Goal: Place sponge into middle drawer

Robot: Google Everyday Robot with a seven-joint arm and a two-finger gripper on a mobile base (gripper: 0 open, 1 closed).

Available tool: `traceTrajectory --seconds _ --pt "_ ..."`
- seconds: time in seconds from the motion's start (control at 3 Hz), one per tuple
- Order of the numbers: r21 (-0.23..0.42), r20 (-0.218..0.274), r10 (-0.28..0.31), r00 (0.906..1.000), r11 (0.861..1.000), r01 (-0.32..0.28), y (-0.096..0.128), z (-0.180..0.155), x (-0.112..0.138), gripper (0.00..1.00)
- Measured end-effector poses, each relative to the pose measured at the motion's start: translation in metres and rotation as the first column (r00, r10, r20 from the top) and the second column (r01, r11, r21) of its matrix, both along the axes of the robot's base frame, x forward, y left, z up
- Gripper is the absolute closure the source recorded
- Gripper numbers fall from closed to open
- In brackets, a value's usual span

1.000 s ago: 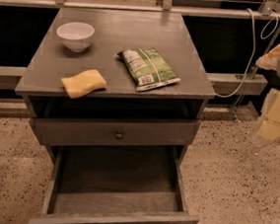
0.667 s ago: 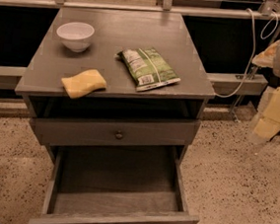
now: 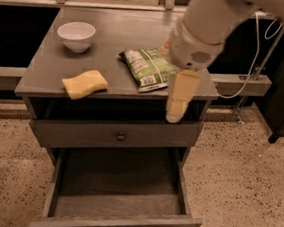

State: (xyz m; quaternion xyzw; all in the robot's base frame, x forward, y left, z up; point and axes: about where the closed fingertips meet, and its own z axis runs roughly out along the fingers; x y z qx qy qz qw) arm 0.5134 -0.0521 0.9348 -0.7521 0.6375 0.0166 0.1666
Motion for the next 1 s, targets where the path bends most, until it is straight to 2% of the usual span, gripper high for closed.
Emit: traceTrajectory --seconds 0.33,0.67,1.0 --pt "0.001 -0.008 0.037 0.9993 0.999 -0.037 0.019 -0.006 0.003 0.00" --pt "0.001 -0.008 0.037 0.9993 0.999 -0.036 0.019 -0.006 0.003 0.00" --pt "-0.019 -0.038 0.095 0.9947 0.995 -0.096 0.037 -0.017 0.024 0.00"
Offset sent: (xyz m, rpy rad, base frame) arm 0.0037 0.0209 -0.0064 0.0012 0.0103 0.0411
